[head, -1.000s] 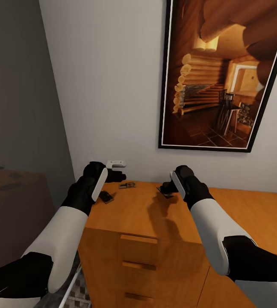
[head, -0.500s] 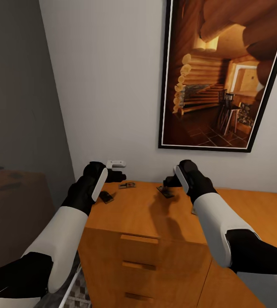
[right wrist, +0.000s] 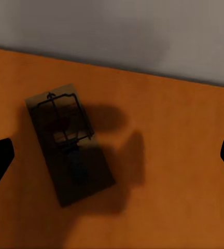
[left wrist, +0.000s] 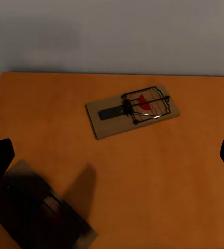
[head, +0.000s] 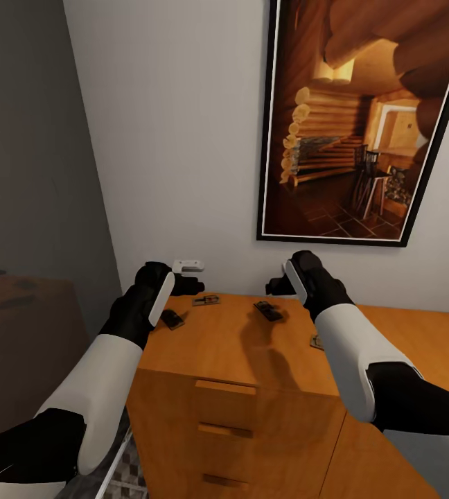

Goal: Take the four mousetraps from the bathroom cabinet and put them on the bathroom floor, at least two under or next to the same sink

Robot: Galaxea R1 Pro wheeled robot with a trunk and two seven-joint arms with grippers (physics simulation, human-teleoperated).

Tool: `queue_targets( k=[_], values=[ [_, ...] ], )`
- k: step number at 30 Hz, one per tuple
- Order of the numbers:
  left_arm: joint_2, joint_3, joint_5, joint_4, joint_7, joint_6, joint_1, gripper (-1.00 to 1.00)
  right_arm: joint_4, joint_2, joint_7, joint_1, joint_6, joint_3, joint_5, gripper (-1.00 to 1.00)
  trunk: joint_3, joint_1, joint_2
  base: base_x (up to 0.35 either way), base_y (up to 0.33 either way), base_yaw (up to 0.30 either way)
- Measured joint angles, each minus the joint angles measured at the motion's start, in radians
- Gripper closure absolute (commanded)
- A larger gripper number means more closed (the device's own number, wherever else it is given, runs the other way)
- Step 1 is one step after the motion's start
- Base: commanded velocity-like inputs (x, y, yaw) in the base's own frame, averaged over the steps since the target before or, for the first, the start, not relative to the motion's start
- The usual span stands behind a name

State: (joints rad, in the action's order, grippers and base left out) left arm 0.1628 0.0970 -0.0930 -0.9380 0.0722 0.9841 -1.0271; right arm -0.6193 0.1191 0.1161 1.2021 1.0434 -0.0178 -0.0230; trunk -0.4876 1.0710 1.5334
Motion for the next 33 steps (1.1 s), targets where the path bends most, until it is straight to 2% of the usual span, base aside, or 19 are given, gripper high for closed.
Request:
queue_targets(
  k=[14,33],
  values=[
    [0.000,0.000,0.001,0.000,0.000,0.000,0.000,-1.00,0.036,0.003,0.000,0.004,0.000,-0.001,0.001,-1.00,0.000,0.000,0.000,0.002,0.000,0.000],
    [-0.001,0.000,0.001,0.000,0.000,-0.004,0.000,-1.00,0.075,0.007,0.000,0.004,0.000,-0.002,0.001,-1.00,0.000,0.000,0.000,0.066,0.000,0.000]
  ],
)
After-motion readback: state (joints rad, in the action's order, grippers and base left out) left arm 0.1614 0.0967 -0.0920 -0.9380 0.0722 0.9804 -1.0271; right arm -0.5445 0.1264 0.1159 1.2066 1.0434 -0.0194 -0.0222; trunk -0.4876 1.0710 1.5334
